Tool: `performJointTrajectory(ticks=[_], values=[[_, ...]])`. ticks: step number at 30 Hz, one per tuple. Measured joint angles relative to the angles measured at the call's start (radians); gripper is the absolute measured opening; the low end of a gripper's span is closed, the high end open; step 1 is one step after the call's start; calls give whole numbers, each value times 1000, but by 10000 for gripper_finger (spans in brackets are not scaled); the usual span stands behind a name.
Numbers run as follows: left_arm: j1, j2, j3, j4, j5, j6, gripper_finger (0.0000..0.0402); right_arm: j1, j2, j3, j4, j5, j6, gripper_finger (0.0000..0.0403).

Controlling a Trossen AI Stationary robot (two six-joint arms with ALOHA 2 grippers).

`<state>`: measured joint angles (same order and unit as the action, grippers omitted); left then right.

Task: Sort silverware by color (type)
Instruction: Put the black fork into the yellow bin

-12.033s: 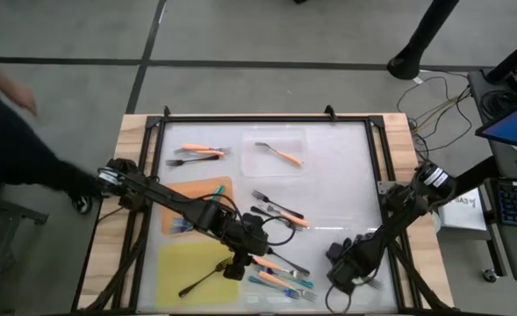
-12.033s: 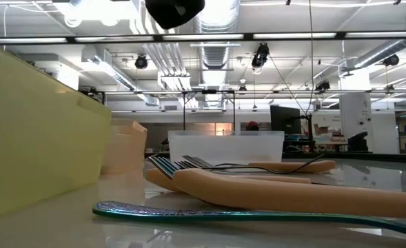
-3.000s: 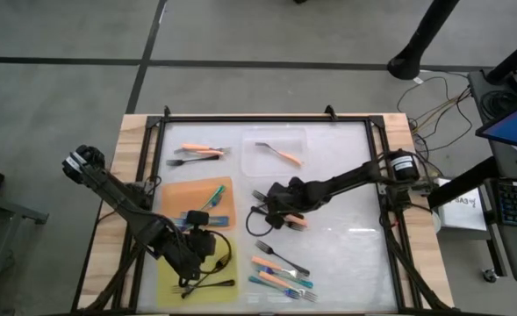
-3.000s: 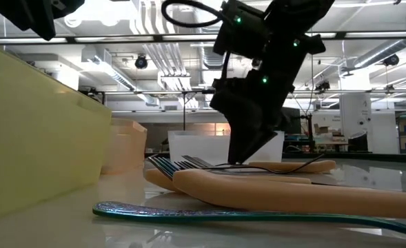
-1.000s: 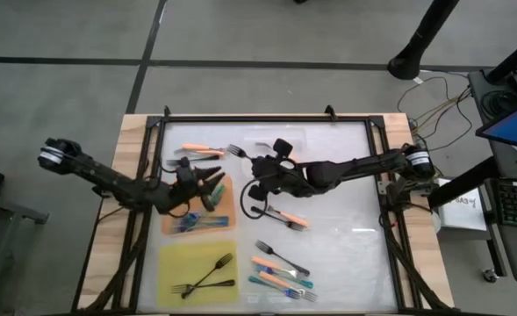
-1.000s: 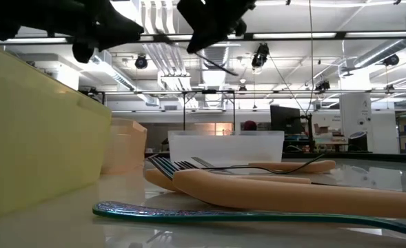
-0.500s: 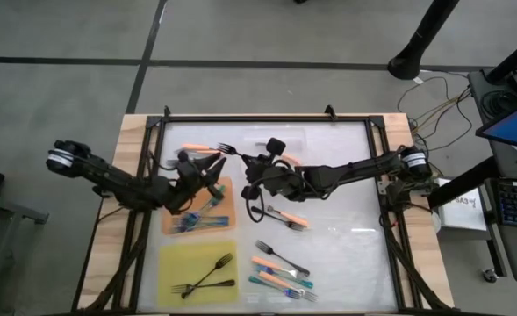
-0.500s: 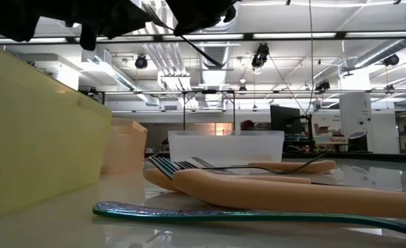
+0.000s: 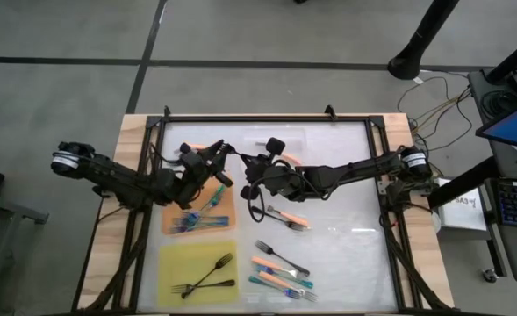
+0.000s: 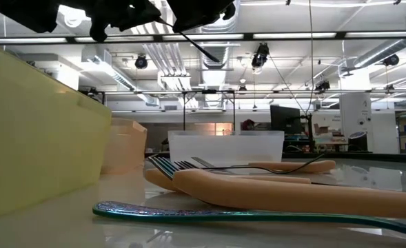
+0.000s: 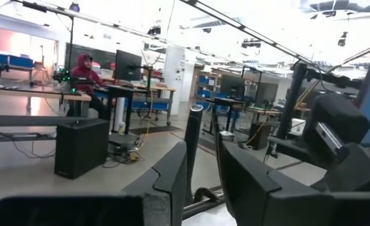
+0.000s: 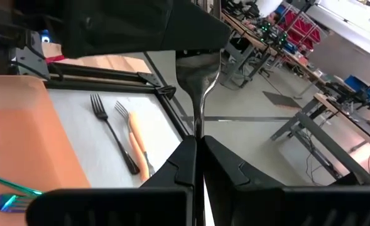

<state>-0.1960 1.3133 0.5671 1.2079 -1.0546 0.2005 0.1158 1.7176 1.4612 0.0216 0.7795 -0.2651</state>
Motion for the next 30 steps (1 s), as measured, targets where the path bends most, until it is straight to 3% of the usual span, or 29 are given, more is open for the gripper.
performJointTrajectory(ticks=[4, 9, 15, 23, 30], values=[[0, -6, -10, 5, -4, -20, 65, 0, 0, 0, 0, 0, -12, 9], [3, -6, -14, 13, 30, -36, 9, 0, 0, -1, 18, 7, -37, 9], [4, -9, -4, 15, 95, -35, 1, 0, -1, -1, 19, 13, -33, 13], [3, -34, -8, 14, 77, -16, 0, 0, -9, 14, -14, 7, -106, 78], [3, -85, -8, 20, 11, 100, 0, 0, -10, 64, -176, 8, -59, 120]])
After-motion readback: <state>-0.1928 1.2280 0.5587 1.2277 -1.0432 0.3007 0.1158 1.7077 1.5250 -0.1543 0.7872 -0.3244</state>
